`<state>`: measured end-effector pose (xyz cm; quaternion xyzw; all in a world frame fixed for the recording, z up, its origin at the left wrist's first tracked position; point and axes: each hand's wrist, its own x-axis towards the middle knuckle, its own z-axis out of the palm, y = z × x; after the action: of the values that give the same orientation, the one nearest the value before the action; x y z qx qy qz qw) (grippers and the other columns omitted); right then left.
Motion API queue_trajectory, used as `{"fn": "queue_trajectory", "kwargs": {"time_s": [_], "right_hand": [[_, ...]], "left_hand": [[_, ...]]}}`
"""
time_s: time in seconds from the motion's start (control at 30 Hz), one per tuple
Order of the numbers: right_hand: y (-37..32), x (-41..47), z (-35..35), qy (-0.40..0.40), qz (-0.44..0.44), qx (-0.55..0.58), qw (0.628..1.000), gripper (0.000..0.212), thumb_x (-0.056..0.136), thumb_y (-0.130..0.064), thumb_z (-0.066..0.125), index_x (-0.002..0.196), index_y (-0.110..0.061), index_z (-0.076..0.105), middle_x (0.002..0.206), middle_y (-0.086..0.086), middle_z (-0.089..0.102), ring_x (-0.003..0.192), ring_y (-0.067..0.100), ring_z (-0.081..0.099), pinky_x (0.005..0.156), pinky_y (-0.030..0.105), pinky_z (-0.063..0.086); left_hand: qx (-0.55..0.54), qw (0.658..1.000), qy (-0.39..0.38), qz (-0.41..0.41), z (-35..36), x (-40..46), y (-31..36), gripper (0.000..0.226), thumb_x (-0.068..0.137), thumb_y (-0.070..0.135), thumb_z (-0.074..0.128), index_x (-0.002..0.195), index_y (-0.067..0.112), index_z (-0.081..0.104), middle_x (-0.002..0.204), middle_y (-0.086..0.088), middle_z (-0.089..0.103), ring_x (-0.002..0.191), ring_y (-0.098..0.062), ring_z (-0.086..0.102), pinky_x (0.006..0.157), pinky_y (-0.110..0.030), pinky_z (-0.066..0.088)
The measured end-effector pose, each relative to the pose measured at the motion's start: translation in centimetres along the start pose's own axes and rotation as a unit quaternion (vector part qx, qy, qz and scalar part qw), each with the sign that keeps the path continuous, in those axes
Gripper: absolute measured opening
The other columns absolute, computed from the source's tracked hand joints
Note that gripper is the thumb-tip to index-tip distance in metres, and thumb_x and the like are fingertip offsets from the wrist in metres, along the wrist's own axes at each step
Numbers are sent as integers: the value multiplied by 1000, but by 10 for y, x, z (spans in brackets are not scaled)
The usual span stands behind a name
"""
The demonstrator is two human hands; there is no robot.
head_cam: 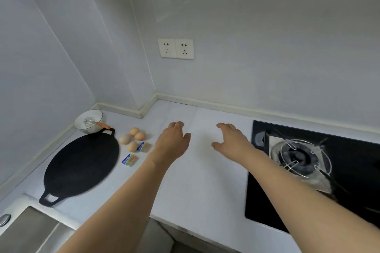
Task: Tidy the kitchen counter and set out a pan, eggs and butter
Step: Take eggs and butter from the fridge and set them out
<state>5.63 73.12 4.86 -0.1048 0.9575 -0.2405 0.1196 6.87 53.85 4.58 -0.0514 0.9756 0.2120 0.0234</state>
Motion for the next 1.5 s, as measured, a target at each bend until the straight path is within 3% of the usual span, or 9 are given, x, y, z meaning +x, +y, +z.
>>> {"fn": "queue_trajectory", "kwargs": {"time_s": [0.4,0.63,0.73,0.9,1.07,1.5], "right_hand": [[61,-141,-37,120,199,23,972,61,87,-30,62,141,-15,38,142,8,42,125,29,46,100,41,42],[95,-265,-53,186,299,31,936,68,89,-30,62,146,-15,29,146,9,37,126,31,45,103,44,41],[104,-308,-54,210,311,37,926,71,90,-32,62,148,-17,26,150,6,33,128,27,45,104,44,41],[122,-405,-54,241,310,44,919,70,90,-32,62,149,-18,26,152,5,31,133,25,40,107,43,39],[145,-510,-57,257,320,31,911,69,89,-32,60,148,-18,27,152,4,31,134,26,39,106,42,39],[170,-646,-68,284,347,37,893,68,90,-32,58,149,-18,26,153,6,30,136,26,36,110,40,35]], "left_hand": [[13,970,-97,222,43,-28,114,49,101,33,40,146,12,34,149,-8,37,130,-27,43,103,-36,38],[-12,935,-125,332,59,-104,187,37,99,31,44,132,15,48,137,-11,48,117,-29,51,97,-39,45],[-6,928,-128,349,59,-138,209,42,99,31,44,138,14,45,140,-9,45,122,-27,49,99,-40,43],[-3,915,-123,383,69,-223,250,26,97,30,45,116,14,54,125,-8,55,102,-24,56,89,-39,48],[17,908,-116,402,77,-322,286,44,98,32,44,138,13,44,141,-12,46,122,-28,51,101,-40,43],[47,886,-123,444,85,-431,334,42,99,32,43,136,13,44,141,-10,45,121,-26,51,98,-38,43]]}}
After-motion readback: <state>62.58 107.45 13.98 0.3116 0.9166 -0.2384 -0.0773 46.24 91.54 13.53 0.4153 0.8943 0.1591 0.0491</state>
